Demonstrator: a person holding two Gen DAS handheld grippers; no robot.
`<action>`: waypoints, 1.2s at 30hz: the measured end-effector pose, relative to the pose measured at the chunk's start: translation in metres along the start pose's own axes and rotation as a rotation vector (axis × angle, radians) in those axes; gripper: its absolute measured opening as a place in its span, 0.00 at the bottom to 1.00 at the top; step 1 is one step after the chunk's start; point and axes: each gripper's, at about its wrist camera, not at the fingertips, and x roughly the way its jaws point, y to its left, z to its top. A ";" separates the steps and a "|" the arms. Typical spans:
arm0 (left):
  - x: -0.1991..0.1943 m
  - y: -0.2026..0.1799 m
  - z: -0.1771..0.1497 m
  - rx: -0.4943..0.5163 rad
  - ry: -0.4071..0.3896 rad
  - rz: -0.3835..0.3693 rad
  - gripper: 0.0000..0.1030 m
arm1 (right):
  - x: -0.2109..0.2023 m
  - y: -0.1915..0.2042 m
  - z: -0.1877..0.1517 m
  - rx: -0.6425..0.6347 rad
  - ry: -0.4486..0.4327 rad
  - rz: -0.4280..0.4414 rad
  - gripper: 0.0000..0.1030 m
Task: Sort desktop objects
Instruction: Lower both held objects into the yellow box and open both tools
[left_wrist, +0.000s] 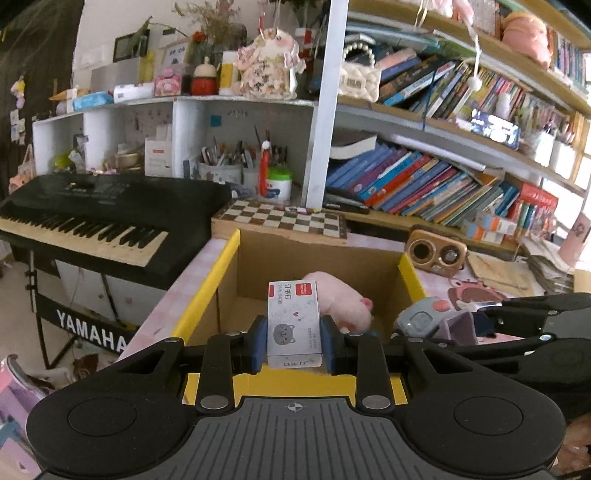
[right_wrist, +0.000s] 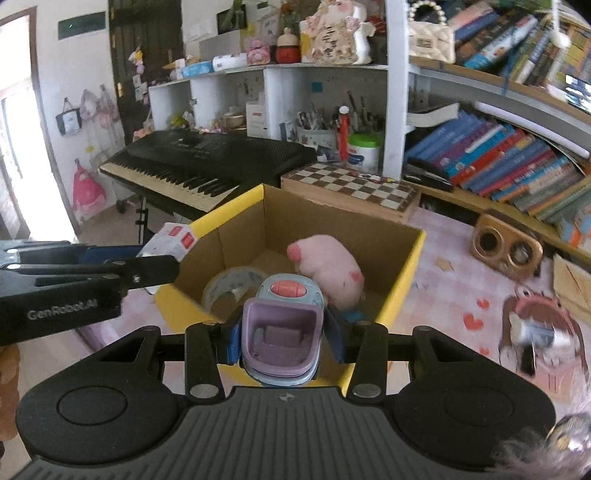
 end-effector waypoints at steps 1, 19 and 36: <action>0.009 0.000 0.002 0.004 0.016 0.002 0.28 | 0.007 -0.002 0.003 -0.009 0.008 0.004 0.40; 0.088 -0.007 0.004 0.051 0.237 0.006 0.28 | 0.092 -0.020 0.017 -0.203 0.264 0.114 0.41; 0.073 -0.011 0.004 0.041 0.190 -0.032 0.36 | 0.087 -0.024 0.015 -0.181 0.254 0.110 0.45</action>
